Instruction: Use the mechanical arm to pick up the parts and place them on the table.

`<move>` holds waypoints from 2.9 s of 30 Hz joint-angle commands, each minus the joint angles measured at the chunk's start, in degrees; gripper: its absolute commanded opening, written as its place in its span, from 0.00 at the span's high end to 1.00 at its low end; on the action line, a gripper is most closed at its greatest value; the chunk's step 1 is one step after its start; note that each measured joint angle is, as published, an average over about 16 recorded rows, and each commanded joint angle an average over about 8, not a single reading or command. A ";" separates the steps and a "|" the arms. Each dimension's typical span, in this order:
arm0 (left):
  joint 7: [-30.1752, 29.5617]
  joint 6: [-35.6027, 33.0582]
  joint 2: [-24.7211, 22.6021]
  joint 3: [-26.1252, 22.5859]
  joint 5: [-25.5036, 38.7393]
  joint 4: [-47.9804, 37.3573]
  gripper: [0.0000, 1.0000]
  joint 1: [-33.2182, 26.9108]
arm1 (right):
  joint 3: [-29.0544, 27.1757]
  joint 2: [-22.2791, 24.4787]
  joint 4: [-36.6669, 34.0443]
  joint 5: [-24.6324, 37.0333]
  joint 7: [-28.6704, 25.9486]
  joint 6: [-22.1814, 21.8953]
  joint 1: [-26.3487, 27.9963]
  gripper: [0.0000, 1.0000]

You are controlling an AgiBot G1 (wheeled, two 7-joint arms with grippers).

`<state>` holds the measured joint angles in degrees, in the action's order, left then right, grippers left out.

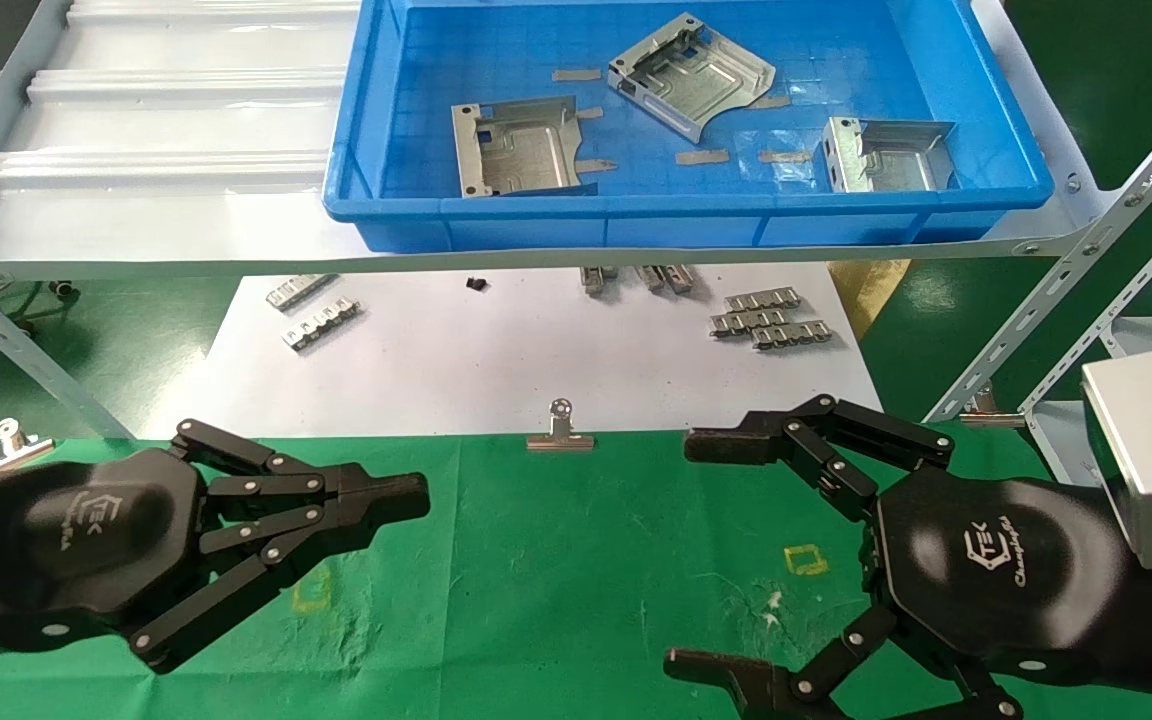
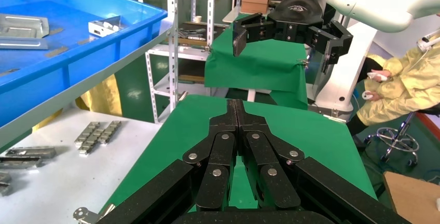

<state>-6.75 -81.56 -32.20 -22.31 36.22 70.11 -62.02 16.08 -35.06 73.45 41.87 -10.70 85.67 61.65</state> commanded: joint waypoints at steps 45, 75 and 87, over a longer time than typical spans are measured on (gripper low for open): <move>0.00 0.00 0.00 0.00 0.00 0.00 0.00 0.00 | 16.95 -41.16 -64.10 39.95 10.80 -36.86 50.21 1.00; 0.00 0.00 0.00 0.00 0.00 0.00 0.00 0.00 | 25.73 -43.08 -59.96 36.08 2.34 -47.76 46.56 1.00; 0.00 0.00 0.00 0.00 0.00 0.00 0.00 0.00 | 27.84 -42.65 -59.44 32.88 2.84 -47.33 47.76 1.00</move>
<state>-6.75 -81.56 -32.20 -22.31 36.22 70.11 -62.02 43.67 -77.67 14.02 74.49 -7.54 39.11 109.48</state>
